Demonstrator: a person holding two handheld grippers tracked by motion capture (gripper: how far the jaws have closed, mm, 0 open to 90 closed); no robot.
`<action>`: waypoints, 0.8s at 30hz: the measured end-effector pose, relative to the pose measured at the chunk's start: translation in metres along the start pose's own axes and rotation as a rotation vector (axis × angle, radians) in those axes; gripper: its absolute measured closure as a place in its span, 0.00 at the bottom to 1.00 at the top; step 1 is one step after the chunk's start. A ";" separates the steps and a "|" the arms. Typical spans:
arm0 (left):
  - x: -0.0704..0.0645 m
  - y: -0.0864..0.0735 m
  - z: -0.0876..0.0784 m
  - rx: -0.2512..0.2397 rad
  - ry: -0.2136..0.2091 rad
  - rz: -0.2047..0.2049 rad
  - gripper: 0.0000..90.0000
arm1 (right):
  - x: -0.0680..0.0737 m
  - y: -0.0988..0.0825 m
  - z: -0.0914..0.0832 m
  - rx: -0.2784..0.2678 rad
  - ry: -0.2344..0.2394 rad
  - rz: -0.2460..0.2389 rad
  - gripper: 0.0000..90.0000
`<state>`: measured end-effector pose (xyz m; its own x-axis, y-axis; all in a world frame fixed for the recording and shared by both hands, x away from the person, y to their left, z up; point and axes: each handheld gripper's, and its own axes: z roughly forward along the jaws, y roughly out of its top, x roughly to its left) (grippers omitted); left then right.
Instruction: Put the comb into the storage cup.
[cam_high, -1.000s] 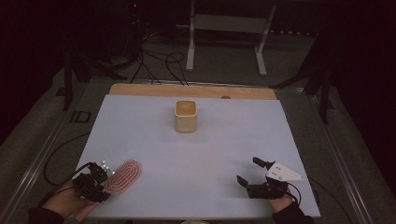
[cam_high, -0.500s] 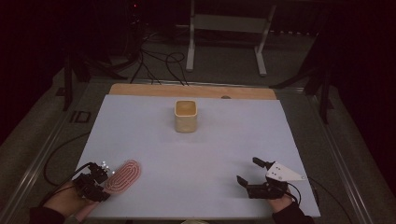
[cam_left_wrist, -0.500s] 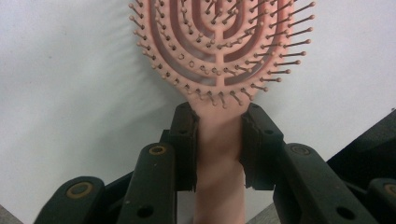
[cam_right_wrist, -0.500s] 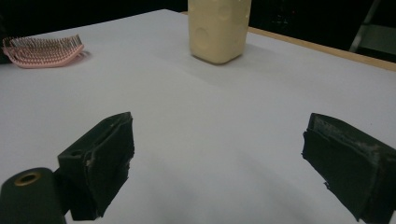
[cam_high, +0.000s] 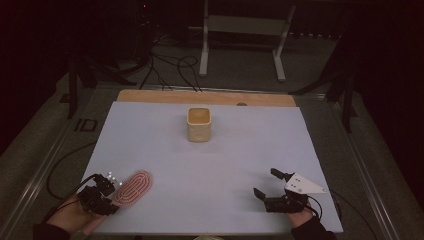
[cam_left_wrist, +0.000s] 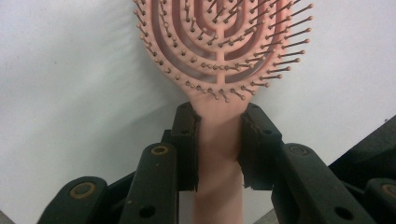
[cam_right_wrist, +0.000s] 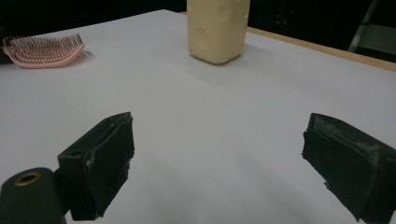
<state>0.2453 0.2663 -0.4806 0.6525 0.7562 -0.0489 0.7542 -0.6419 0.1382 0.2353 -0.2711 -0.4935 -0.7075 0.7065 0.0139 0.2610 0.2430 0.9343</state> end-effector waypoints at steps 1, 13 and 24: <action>0.000 0.001 -0.001 -0.008 -0.001 -0.005 0.79 | 0.000 0.000 0.000 0.001 0.000 0.001 0.10; -0.007 0.009 -0.013 -0.070 -0.002 0.018 0.79 | 0.000 0.000 0.000 -0.001 0.000 0.003 0.10; -0.020 0.022 -0.021 -0.125 -0.008 0.067 0.79 | 0.000 0.000 -0.001 -0.003 0.002 0.001 0.10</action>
<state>0.2476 0.2397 -0.4554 0.7020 0.7109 -0.0433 0.6944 -0.6697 0.2632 0.2351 -0.2715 -0.4932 -0.7086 0.7054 0.0157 0.2597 0.2400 0.9354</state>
